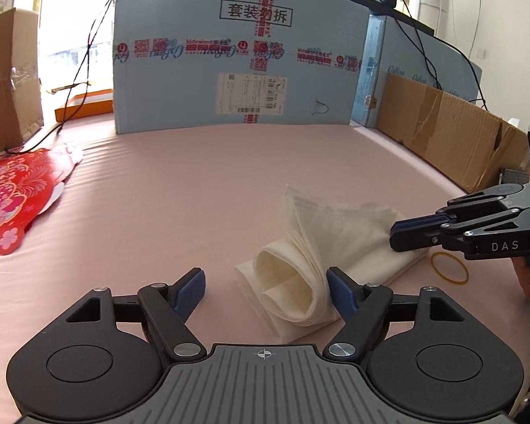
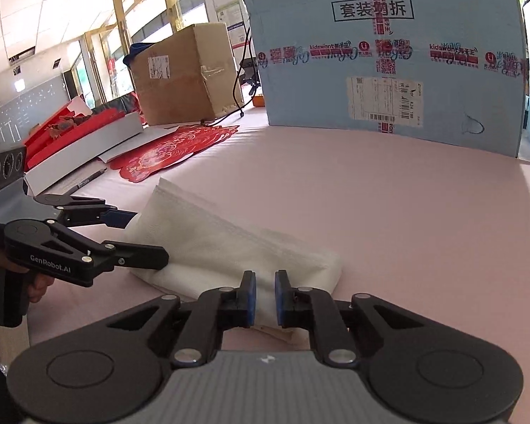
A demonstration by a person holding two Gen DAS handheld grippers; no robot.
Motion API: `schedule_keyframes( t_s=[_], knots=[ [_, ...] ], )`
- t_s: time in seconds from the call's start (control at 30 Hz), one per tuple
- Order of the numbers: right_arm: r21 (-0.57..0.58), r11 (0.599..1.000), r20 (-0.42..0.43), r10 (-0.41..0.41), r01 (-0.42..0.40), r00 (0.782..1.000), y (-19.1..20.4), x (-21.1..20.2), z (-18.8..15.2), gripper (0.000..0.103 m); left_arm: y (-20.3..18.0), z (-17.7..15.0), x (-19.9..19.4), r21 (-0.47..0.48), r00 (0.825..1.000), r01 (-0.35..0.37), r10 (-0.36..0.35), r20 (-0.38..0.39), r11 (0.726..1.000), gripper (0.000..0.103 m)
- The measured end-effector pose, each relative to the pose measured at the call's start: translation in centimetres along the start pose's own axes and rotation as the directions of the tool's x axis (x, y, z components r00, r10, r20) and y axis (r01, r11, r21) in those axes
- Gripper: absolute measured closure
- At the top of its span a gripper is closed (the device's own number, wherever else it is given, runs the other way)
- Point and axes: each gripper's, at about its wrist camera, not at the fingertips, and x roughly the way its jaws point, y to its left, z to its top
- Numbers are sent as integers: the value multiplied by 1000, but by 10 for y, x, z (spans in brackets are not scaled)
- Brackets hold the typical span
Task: Organize soft objects
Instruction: 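Lay the folded white bag bundle down and open both grippers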
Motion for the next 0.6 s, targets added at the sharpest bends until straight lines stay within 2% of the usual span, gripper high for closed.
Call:
schedule_keyframes(
  t_s=[0.1,0.13,0.2,0.23,0.27,0.3,0.33,0.37,0.43,0.53,0.6],
  knots=[
    [-27,1000,4,-14,14,1000,6,0,0,91,-14,12,-17,70,994,-77,72,77,995,26],
    [-34,999,4,-18,19,1000,7,0,-1,91,-22,19,-25,96,987,-108,95,131,989,27],
    [-34,999,6,-21,21,1000,7,0,-1,91,-36,30,-34,136,973,-116,85,216,984,27],
    [-33,999,7,-21,21,1000,7,0,-2,91,-44,35,-36,154,966,-103,62,252,983,31],
    [-29,999,9,-19,19,1000,7,0,-2,91,-50,40,-35,172,963,-54,6,268,984,50],
    [-25,1000,10,-17,17,1000,6,-1,-2,91,-57,44,-30,196,964,13,-64,257,981,60],
    [-24,1000,11,-15,16,1000,6,-1,-2,90,-65,46,-22,231,967,48,-103,232,972,68],
    [-20,1000,13,-10,10,1000,6,-1,-3,90,-73,47,-12,268,970,72,-130,203,961,69],
    [-13,1000,17,0,0,1000,4,-2,-4,88,-83,44,10,333,983,74,-124,133,940,70],
    [6,1000,20,24,-24,1000,0,-7,-4,87,-79,28,49,380,998,62,-60,-18,923,70],
    [34,997,14,62,-63,998,-7,-18,-2,80,-74,20,50,374,997,73,-77,-5,924,70]
  ],
)
